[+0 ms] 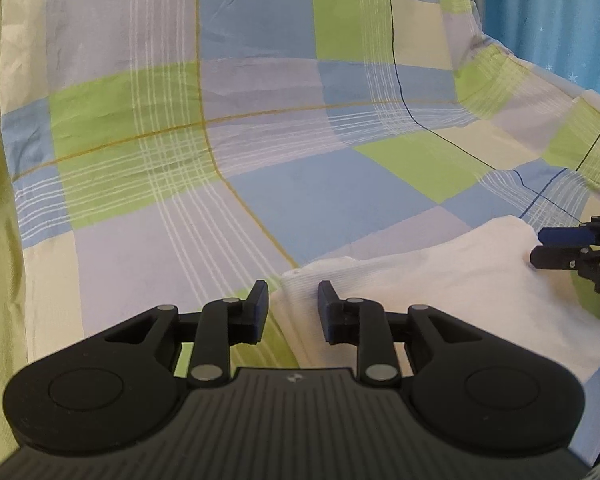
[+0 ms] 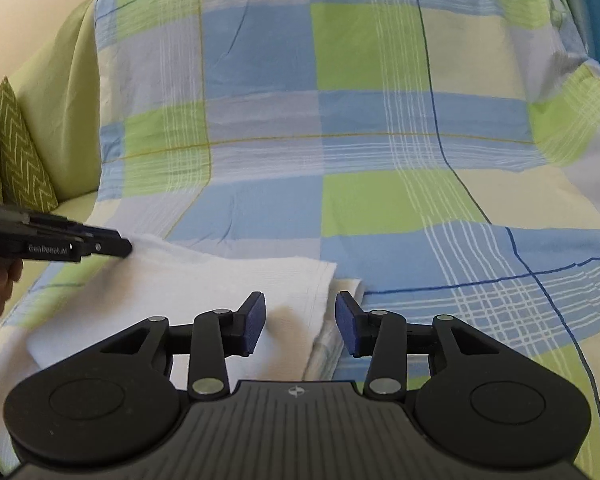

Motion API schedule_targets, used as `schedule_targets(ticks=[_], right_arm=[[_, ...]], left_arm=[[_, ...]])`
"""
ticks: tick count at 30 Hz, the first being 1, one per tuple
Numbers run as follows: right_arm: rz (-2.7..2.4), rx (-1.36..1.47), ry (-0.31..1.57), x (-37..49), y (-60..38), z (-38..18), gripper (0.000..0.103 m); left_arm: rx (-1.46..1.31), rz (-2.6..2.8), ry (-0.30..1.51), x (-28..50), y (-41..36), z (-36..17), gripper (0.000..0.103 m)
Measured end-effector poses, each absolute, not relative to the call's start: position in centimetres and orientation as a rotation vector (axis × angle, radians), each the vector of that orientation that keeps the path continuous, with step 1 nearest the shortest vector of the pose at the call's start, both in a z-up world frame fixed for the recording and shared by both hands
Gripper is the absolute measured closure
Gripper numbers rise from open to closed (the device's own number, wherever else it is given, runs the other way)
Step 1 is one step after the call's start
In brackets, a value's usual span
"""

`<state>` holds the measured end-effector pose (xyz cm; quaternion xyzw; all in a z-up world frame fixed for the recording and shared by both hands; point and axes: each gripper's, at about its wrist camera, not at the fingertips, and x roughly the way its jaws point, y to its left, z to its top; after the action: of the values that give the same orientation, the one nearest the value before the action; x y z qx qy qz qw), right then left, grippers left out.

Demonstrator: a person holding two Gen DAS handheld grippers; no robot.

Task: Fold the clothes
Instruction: 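Pinch the folded white tank top edge with the left gripper while the right holds its other end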

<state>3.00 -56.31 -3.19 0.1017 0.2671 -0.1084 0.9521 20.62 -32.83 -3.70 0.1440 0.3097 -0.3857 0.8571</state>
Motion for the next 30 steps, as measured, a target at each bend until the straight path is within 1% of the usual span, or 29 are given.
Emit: schedule_targets(ticks=[4, 6, 9, 10, 11, 12, 13, 14, 15, 17, 19, 23, 24, 25, 26, 27, 30], right_arm=[[-0.203, 0.309, 0.537, 3.8, -57.8, -3.5, 0.061], [-0.201, 0.355, 0.541, 4.1, -58.5, -3.7, 0.061], [-0.191, 0.453, 0.533, 4.2, -60.1, -4.1, 0.062], [-0.187, 0.484, 0.53, 4.2, -60.6, -4.3, 0.069], [-0.178, 0.51, 0.525, 4.2, -60.8, -4.5, 0.085], [-0.168, 0.536, 0.521, 4.1, -61.1, -4.7, 0.092], [-0.162, 0.557, 0.514, 4.0, -61.3, -4.9, 0.095], [-0.179, 0.542, 0.499, 3.7, -61.0, -4.5, 0.097], [-0.196, 0.525, 0.483, 3.3, -60.7, -4.2, 0.097], [-0.227, 0.484, 0.448, 2.3, -59.8, -3.3, 0.098], [-0.229, 0.455, 0.475, 2.5, -59.4, -3.6, 0.098], [-0.247, 0.474, 0.527, 3.5, -60.1, -4.9, 0.093], [-0.256, 0.484, 0.527, 3.6, -60.4, -5.1, 0.093], [-0.265, 0.489, 0.526, 3.6, -60.6, -5.2, 0.089], [-0.271, 0.461, 0.518, 3.5, -60.2, -4.9, 0.084], [-0.277, 0.434, 0.51, 3.4, -59.9, -4.6, 0.081], [-0.293, 0.352, 0.485, 3.2, -58.8, -3.8, 0.08]], left_arm=[[0.282, -0.813, 0.676, 21.3, -33.5, -3.8, 0.081], [0.295, -0.819, 0.675, 21.2, -33.6, -3.9, 0.084], [0.314, -0.822, 0.668, 20.9, -33.7, -4.0, 0.084], [0.319, -0.823, 0.665, 20.9, -33.7, -4.0, 0.085], [0.321, -0.825, 0.662, 20.9, -33.7, -4.1, 0.085], [0.32, -0.828, 0.658, 20.9, -33.7, -4.2, 0.086], [0.318, -0.831, 0.653, 21.0, -33.6, -4.2, 0.086], [0.313, -0.834, 0.646, 20.9, -33.6, -4.2, 0.09], [0.308, -0.838, 0.629, 20.8, -33.5, -4.1, 0.093], [0.316, -0.848, 0.584, 20.3, -33.5, -3.7, 0.094], [0.34, -0.849, 0.575, 20.2, -33.8, -3.8, 0.094], [0.364, -0.836, 0.586, 20.3, -34.1, -4.6, 0.092], [0.361, -0.834, 0.587, 20.4, -34.1, -4.7, 0.09], [0.355, -0.832, 0.588, 20.5, -34.0, -4.7, 0.089], [0.346, -0.831, 0.591, 20.7, -33.9, -4.7, 0.086], [0.334, -0.83, 0.596, 20.9, -33.7, -4.7, 0.083], [0.283, -0.833, 0.617, 21.5, -32.9, -4.5, 0.079]])
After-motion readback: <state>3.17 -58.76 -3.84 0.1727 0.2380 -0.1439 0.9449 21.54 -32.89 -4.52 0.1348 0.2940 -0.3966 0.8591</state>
